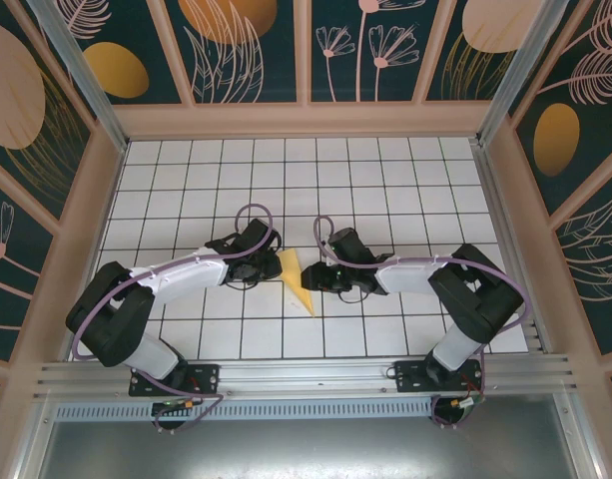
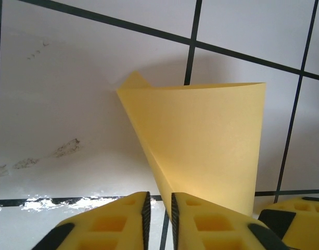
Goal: Fold a paper plane with a square sheet of paper (pick it up from the middle)
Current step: Move a paper plane to the center of the table.
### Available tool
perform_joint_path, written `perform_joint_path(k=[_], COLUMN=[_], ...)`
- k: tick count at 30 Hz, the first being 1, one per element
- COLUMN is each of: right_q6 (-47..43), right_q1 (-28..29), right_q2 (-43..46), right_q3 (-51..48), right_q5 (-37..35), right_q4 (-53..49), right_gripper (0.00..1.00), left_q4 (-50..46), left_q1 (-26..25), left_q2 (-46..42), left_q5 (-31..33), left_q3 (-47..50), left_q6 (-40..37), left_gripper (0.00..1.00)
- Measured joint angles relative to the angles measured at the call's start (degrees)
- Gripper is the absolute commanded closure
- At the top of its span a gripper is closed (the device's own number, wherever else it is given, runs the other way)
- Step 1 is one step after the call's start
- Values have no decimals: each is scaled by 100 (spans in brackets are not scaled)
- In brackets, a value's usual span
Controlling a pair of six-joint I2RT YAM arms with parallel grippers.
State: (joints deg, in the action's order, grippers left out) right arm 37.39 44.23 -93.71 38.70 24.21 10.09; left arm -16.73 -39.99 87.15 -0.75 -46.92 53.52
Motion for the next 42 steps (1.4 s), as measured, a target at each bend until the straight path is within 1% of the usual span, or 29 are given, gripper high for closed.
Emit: perform_joint_path(k=[2,12,20,25,28,30,33,36,38,40,41,42], right_q6=[-4,-105,-157,-280,-306,-358,-417,-470,-522,-549,-555,-573], right_q1=[24,72,234,286,345,398,476,546,579,599,603,605], right_q2=[-26,-184,-195,-251,-363,-459,-592,-697,-723,-728,-728,-728], right_q3=[17,81,146,273,365,437,557,682,732,752,769,791], right_q5=[15,195,396,372,330,275,164,74,22,-44,-90,-142], right_q4=[-2,72,101,57,35,-20,-133,-236,-297,-352,-402,-448], right_gripper=[56,55,57,65,67,70,71,78,85,88,92,94], left_q4=[4,2,2,2,0,0,2,2,2,2,2,7], left_q1=[0,0,0,0,0,0,0,0,0,0,0,0], left_q2=[0,0,0,0,0,0,-2,-2,-2,-9,-31,-70], left_q5=[0,4,7,24,26,26,37,68,90,111,122,133], left_q3=[0,11,11,24,48,55,63,70,72,79,90,111], left_q6=[11,15,15,15,15,15,15,15,15,15,17,15], left_gripper=[86,85,85,85,86,86,86,86,88,86,84,82])
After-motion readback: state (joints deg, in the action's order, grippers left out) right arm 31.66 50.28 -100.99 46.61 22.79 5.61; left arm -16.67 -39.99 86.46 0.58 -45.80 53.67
